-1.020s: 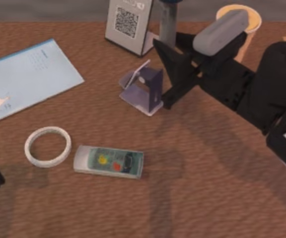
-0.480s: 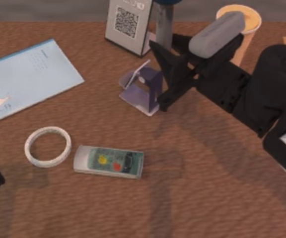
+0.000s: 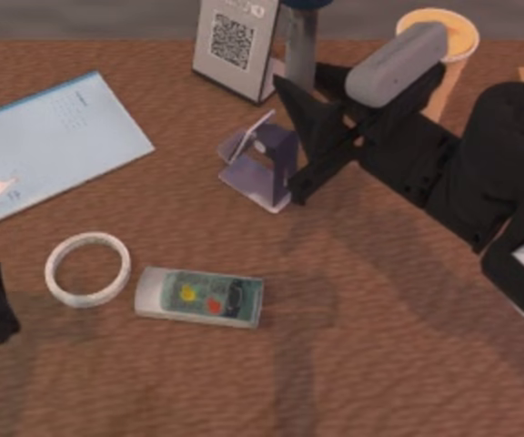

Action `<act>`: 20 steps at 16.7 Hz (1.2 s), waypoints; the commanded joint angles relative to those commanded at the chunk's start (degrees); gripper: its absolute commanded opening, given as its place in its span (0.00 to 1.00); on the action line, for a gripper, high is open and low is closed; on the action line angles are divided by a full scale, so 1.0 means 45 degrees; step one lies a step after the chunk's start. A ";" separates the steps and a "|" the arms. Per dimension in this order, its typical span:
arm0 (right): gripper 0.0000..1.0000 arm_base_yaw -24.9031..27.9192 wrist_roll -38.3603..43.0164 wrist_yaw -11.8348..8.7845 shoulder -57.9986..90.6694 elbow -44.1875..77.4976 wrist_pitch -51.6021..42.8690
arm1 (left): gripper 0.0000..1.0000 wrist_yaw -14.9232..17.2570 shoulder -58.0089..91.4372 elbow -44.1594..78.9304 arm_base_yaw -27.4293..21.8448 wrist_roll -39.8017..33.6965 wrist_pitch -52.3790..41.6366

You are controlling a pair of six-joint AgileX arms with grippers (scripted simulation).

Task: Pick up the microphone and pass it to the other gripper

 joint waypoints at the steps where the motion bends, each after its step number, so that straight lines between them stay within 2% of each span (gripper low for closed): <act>1: 0.00 0.0000 0.0000 0.0000 0.0000 0.0000 0.0000 | 1.00 0.0342 0.0685 0.0401 -0.0250 0.0029 0.0253; 10: 0.00 0.0000 0.0000 0.0000 0.0000 0.0000 0.0000 | 1.00 0.4226 0.9373 0.5478 -0.3093 0.0125 0.3666; 13: 0.00 0.0000 0.0000 0.0000 0.0000 0.0000 0.0000 | 1.00 0.5317 1.1718 0.6871 -0.3892 0.0160 0.4594; 16: 0.00 0.0000 0.0000 0.0000 0.0000 0.0000 0.0000 | 1.00 0.6027 1.3159 0.7688 -0.4413 0.0174 0.5106; 20: 0.00 0.0000 0.0000 0.0000 0.0000 0.0000 0.0000 | 1.00 0.6211 1.3549 0.7878 -0.4547 0.0173 0.5216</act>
